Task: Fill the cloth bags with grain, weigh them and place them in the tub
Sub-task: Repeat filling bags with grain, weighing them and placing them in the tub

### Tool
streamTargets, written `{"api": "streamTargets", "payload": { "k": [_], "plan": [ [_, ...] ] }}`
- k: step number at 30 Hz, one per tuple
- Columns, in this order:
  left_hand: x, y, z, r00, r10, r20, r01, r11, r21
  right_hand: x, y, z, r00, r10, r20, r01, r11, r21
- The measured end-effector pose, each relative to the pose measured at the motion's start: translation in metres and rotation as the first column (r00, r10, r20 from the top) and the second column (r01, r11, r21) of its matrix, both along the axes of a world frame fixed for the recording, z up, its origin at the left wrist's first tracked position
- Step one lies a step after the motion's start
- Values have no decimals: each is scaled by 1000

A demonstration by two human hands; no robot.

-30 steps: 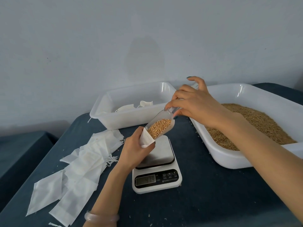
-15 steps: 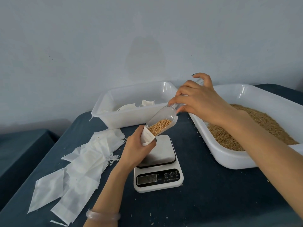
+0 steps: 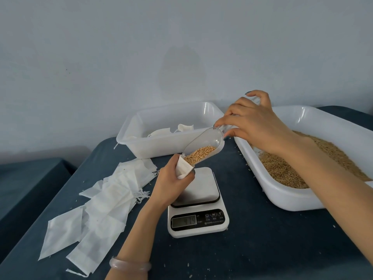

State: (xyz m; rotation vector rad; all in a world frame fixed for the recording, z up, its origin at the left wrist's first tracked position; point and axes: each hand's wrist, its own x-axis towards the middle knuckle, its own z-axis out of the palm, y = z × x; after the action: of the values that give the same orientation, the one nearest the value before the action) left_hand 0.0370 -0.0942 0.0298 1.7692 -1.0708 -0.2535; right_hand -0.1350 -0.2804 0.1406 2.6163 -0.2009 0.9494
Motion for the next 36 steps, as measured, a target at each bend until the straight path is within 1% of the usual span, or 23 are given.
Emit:
{"api": "streamTargets", "payload": {
  "k": [1,3,5,7,9,11,13,14,16,18,19,20,22,23,25,27,28,31,33,34,36],
  "plan": [
    [0,0,0,1000,-1,-17,1,1000,-10,-1,-3,-2,1000,-6,-9,6,999,36],
    [0,0,1,999,-18,-50,17,999,-29,-3,-11,-7,999,-7,-49,16,983,181],
    [-2,1,4,994,-69,-88,64,996,-59,-4,-18,-14,996,-1,-85,32,932,360],
    [-4,3,7,982,-128,-142,116,989,-94,-4,-24,-23,991,10,-130,58,860,508],
    [-5,4,8,968,-170,-185,148,981,-126,-5,-29,-31,983,66,-170,63,752,656],
    [-6,6,11,955,-210,-209,180,972,-152,-6,-31,-34,977,144,-156,38,604,796],
    [-6,6,12,935,-255,-248,211,959,-191,-8,-28,-31,977,193,-85,-11,448,894],
    [-6,6,14,922,-276,-271,222,951,-213,-10,-28,-29,980,193,-40,-39,389,920],
    [-3,6,15,905,-311,-289,242,937,-252,-11,-30,-27,988,143,55,-99,318,943],
    [1,6,16,908,-320,-270,248,931,-269,-13,-33,-25,992,26,127,-129,268,955],
    [2,7,16,916,-310,-253,241,932,-270,-15,-36,-26,988,-47,145,-127,264,956],
    [3,7,17,928,-285,-238,221,940,-261,-17,-41,-26,982,-124,145,-106,274,956],
    [4,8,18,957,-192,-219,145,966,-214,-22,-47,-28,959,-266,93,-8,303,953],
    [4,8,18,966,-149,-213,104,972,-209,-25,-49,-30,944,-328,36,78,328,942],
    [9,9,17,985,-92,-144,61,976,-210,-32,-55,-34,889,-432,-153,324,356,877],
    [14,11,18,995,-74,-73,58,977,-203,-38,-60,-37,780,-522,-344,563,347,750],
    [15,12,20,995,-71,-69,56,978,-201,-40,-63,-39,723,-554,-413,647,336,684],
    [17,12,21,998,18,-68,-30,981,-193,-43,-63,-39,571,-586,-575,817,333,472],
    [15,11,20,994,50,-96,-70,974,-216,-42,-56,-37,489,-536,-688,871,339,355],
    [14,10,21,992,31,-122,-60,968,-242,-42,-51,-36,456,-492,-741,884,345,315],
    [11,11,22,980,-59,-191,-1,953,-302,-40,-45,-33,403,-429,-809,893,380,243]
  ]
}}
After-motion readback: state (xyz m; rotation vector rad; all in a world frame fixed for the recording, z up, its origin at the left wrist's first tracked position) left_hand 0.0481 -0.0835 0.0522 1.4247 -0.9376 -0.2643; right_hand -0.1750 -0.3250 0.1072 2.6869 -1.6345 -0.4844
